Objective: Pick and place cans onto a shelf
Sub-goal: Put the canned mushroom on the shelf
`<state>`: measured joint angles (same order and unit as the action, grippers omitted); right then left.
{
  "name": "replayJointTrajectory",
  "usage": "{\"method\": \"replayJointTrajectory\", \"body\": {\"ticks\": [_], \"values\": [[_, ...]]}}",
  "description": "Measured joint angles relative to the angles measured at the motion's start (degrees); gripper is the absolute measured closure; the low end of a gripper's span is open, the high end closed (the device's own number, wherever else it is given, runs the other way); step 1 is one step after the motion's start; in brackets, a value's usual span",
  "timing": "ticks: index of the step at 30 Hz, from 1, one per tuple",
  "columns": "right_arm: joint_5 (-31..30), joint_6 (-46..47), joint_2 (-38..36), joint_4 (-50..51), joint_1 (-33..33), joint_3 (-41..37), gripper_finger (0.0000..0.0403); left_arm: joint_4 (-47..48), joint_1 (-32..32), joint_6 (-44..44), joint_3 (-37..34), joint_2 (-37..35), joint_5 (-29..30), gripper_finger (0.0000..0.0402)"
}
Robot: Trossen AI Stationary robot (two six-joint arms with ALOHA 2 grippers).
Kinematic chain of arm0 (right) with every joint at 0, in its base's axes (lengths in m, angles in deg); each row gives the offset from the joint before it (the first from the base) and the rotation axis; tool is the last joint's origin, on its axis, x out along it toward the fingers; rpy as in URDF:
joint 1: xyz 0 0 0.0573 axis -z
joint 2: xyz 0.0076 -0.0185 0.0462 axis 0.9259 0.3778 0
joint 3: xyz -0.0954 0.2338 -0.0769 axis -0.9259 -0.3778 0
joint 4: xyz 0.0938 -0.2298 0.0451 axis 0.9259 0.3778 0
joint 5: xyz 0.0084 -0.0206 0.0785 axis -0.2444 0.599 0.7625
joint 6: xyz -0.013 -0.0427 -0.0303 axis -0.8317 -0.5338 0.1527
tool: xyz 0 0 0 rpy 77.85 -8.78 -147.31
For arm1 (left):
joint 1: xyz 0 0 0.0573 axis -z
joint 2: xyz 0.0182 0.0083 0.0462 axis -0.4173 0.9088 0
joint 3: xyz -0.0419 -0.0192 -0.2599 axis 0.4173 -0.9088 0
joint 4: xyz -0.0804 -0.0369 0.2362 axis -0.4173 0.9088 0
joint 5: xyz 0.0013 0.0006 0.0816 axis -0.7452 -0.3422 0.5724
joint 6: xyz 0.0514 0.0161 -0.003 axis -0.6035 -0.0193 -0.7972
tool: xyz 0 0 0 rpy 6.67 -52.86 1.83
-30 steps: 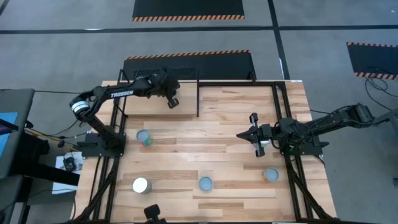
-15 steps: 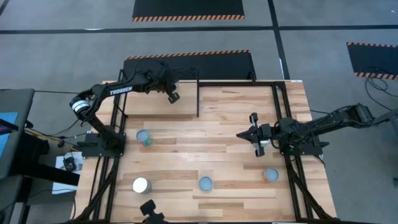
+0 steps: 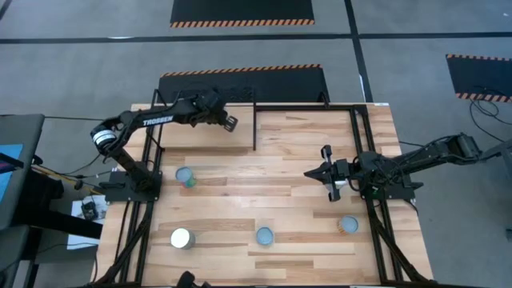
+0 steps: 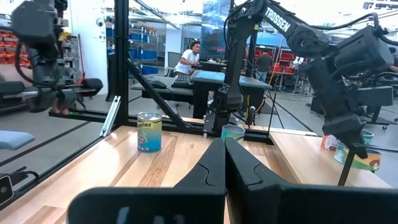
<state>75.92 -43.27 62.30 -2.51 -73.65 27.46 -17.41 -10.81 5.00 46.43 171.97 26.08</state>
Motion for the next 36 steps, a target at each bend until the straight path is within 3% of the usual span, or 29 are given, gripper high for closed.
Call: {"method": "replayJointTrajectory", "body": {"ticks": [12,20,26,36], "values": [[0.31,-0.07,0.00,0.11,0.00,0.00,0.0392,3.44,0.12,4.42,0.00,0.66,1.22,0.0398],[0.31,-0.52,-0.02,0.00,0.00,0.00,0.0392,-0.79,0.24,3.50,0.04,5.43,0.15,0.0394],[0.33,-0.77,0.00,0.04,0.00,0.00,0.0392,-0.91,0.21,3.36,0.02,5.25,0.62,0.0392],[0.37,-1.01,-0.02,0.17,0.00,0.00,0.0392,-1.30,0.21,1.97,0.02,4.75,0.86,0.0336]]}}
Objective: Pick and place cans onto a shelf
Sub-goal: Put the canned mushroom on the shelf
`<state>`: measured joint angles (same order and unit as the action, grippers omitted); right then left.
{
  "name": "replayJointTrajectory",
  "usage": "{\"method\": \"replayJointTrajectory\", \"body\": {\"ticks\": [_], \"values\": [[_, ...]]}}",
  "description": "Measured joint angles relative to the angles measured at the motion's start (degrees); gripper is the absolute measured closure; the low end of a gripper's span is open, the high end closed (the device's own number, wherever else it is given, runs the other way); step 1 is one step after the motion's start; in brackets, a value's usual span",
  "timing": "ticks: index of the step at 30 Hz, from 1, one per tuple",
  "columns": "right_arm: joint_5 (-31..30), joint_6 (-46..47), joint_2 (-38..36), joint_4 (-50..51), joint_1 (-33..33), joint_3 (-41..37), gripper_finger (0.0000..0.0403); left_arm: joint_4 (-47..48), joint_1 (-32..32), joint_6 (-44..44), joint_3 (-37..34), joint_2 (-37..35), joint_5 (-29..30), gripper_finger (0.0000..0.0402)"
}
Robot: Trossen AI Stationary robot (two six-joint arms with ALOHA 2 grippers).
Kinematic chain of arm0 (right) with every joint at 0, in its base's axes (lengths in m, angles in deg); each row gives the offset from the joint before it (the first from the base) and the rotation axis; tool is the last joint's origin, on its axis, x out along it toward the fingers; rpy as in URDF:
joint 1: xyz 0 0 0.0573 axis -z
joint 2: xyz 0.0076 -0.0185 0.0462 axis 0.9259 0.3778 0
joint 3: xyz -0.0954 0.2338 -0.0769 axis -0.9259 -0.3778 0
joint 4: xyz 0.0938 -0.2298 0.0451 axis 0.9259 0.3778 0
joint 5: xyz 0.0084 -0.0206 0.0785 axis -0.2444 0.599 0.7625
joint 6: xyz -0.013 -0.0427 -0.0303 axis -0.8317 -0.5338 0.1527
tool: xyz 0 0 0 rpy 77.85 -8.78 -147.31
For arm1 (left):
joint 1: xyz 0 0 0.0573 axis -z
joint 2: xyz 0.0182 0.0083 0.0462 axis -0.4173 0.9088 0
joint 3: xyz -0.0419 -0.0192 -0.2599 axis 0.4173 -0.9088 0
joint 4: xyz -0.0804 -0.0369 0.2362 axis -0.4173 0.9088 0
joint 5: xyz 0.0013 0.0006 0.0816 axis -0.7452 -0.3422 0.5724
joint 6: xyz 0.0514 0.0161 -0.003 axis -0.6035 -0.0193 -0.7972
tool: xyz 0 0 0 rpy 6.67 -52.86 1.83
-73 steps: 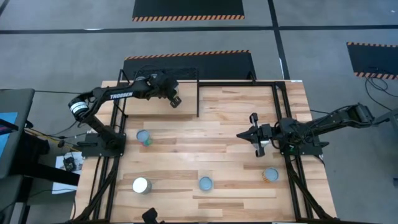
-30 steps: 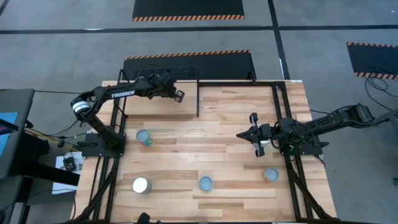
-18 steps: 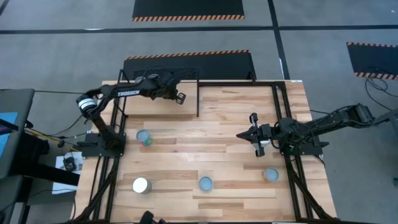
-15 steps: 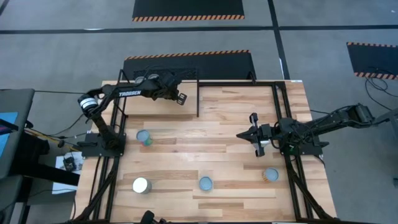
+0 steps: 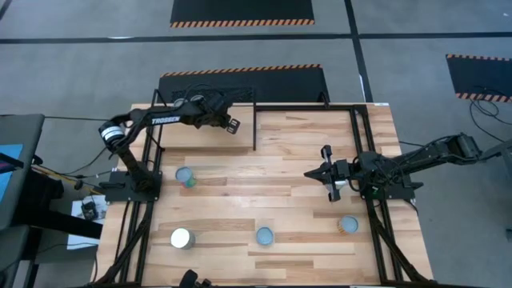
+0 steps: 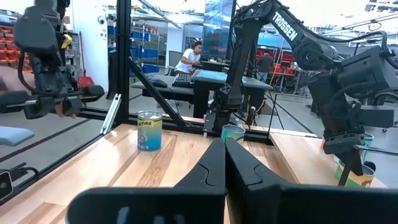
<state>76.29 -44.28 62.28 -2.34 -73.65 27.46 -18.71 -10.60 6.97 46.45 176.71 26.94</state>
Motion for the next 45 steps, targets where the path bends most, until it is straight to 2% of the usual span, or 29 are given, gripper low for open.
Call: {"method": "replayJointTrajectory", "body": {"ticks": [2,10,14,17,20,22,31,45], "values": [[0.00,-0.06,0.00,-0.02,0.00,0.00,0.0392,-0.07,0.00,-1.30,0.16,-0.40,0.00,0.0326],[0.09,-0.11,0.01,0.26,0.00,0.00,0.0392,10.91,1.60,-6.67,7.32,-3.48,-1.78,0.0310],[0.09,-0.11,0.00,0.43,0.00,0.00,0.0392,16.09,4.37,-10.17,8.00,-6.26,-2.26,0.0323],[0.09,-0.10,0.01,0.46,0.00,0.00,0.0392,18.72,5.53,-10.24,6.55,-6.53,-3.21,0.0350],[0.09,0.24,0.00,0.46,-0.13,0.00,0.0392,17.16,5.60,-10.06,3.39,-6.00,-4.42,0.0386],[0.09,0.35,0.00,0.46,-0.15,0.00,0.0392,14.81,5.01,-10.03,1.34,-5.62,-4.67,0.0396],[0.06,0.36,0.00,0.28,-0.13,0.00,0.0392,4.74,1.58,-9.82,-3.90,-5.66,-5.23,0.0400],[0.04,0.50,0.01,0.31,-0.13,0.00,0.0392,3.84,1.36,-8.90,-4.04,-5.66,-5.08,0.0400]]}}
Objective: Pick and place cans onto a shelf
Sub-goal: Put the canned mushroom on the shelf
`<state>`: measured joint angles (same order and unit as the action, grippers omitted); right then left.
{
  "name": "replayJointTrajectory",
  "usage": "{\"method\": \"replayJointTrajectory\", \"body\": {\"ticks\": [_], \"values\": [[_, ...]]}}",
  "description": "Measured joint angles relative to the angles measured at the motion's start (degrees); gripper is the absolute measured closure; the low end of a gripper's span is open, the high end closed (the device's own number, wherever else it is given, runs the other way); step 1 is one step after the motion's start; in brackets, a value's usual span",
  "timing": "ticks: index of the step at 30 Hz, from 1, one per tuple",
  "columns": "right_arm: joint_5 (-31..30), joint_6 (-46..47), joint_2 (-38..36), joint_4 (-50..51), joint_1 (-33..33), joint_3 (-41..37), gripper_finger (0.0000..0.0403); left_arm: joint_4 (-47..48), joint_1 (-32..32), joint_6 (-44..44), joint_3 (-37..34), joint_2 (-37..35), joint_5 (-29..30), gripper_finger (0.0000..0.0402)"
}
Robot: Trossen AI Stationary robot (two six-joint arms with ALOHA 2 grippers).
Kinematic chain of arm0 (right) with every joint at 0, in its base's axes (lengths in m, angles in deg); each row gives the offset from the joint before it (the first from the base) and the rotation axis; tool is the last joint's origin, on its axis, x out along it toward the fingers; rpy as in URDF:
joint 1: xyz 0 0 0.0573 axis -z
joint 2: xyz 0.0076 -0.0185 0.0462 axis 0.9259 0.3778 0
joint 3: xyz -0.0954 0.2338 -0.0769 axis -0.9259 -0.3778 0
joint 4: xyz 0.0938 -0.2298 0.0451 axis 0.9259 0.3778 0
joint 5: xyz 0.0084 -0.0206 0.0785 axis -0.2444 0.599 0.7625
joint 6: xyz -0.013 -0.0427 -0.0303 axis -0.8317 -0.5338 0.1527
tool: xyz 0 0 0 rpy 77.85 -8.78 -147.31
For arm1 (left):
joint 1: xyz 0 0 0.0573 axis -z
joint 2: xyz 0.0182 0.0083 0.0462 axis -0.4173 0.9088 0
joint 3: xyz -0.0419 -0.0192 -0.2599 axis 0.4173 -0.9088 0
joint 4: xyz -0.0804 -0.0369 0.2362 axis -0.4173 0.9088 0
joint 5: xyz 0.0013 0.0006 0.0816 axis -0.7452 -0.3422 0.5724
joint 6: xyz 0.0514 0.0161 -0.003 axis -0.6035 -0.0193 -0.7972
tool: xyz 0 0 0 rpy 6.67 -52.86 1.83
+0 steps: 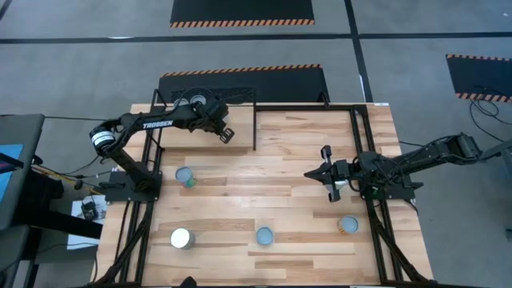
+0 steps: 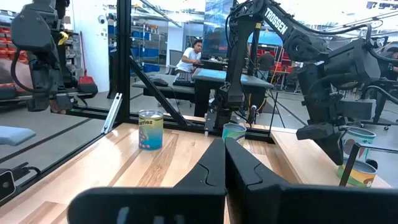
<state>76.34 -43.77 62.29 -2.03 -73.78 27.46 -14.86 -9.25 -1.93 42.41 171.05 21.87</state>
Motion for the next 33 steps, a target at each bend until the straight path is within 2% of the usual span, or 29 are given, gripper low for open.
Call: {"method": "replayJointTrajectory", "body": {"ticks": [13,21,33], "values": [[-0.04,-0.04,-0.01,0.21,0.07,0.00,0.0392,-3.21,0.13,1.79,-0.02,4.52,3.04,0.0400],[-0.04,-0.19,0.00,0.44,0.07,0.00,0.0392,-5.63,0.13,1.86,0.00,4.92,5.72,0.0400],[-0.04,-0.15,-0.01,0.42,0.07,0.00,0.0392,-7.36,-0.97,0.07,0.00,4.92,5.86,0.0400]]}}
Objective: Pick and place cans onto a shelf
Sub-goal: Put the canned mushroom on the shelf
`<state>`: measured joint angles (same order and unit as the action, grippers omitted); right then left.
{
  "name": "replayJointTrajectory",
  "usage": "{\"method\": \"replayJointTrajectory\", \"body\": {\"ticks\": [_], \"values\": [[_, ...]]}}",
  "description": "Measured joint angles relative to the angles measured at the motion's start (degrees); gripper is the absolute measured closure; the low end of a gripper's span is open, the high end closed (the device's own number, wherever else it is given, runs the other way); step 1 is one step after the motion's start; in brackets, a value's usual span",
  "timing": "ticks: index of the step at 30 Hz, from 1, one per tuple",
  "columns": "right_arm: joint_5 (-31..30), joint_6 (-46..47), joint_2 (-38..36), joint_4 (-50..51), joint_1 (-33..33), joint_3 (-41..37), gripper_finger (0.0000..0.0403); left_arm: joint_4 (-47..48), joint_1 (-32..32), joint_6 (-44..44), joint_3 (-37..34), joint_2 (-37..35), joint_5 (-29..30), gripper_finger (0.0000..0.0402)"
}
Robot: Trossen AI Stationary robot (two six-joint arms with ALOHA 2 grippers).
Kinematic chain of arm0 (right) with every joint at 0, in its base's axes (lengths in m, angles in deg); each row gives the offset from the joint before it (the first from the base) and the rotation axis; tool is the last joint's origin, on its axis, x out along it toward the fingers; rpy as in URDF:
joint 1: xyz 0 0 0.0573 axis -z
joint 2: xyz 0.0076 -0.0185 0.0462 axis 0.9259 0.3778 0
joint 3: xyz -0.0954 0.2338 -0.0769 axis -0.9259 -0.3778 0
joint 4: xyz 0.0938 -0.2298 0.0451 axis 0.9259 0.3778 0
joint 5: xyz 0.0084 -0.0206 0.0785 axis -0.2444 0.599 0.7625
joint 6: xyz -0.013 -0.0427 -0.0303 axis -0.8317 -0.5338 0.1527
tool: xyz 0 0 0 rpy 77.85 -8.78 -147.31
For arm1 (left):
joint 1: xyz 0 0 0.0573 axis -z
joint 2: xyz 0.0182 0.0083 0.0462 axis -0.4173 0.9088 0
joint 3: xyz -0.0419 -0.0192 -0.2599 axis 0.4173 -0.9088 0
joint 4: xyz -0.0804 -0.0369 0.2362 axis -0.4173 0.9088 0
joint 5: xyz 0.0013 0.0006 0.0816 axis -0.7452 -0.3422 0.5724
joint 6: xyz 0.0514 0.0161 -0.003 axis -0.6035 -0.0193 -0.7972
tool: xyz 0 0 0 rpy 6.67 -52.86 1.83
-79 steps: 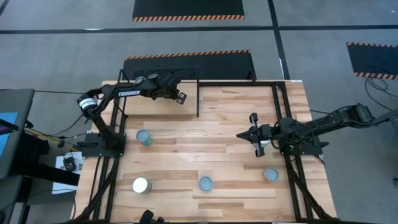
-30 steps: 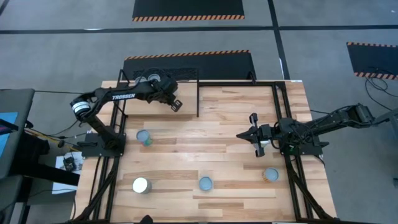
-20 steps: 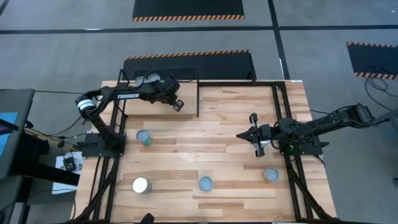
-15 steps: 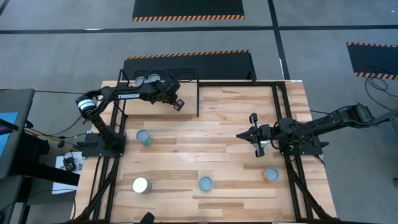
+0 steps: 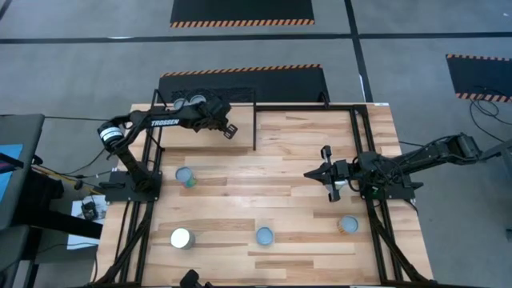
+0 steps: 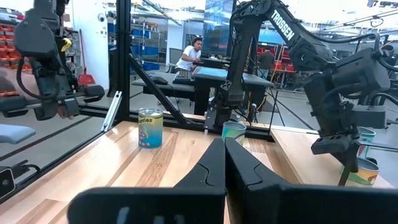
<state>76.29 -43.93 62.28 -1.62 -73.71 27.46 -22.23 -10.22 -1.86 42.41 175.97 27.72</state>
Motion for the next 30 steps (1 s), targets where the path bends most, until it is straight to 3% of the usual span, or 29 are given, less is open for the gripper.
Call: {"method": "replayJointTrajectory", "body": {"ticks": [7,16,19,30], "values": [[0.00,-0.23,0.01,-0.01,0.00,0.00,0.0392,4.86,1.90,-3.41,2.59,0.00,-3.29,0.0400],[0.00,0.04,0.00,0.00,0.00,0.00,0.0392,15.08,2.33,0.13,3.32,0.00,5.86,0.0400],[0.00,0.04,0.01,-0.01,0.00,0.00,0.0392,14.67,2.37,0.15,3.32,0.00,9.22,0.0400],[0.02,0.04,0.01,0.26,0.01,0.00,0.0392,10.12,1.47,-0.26,3.29,3.64,9.58,0.0400]]}}
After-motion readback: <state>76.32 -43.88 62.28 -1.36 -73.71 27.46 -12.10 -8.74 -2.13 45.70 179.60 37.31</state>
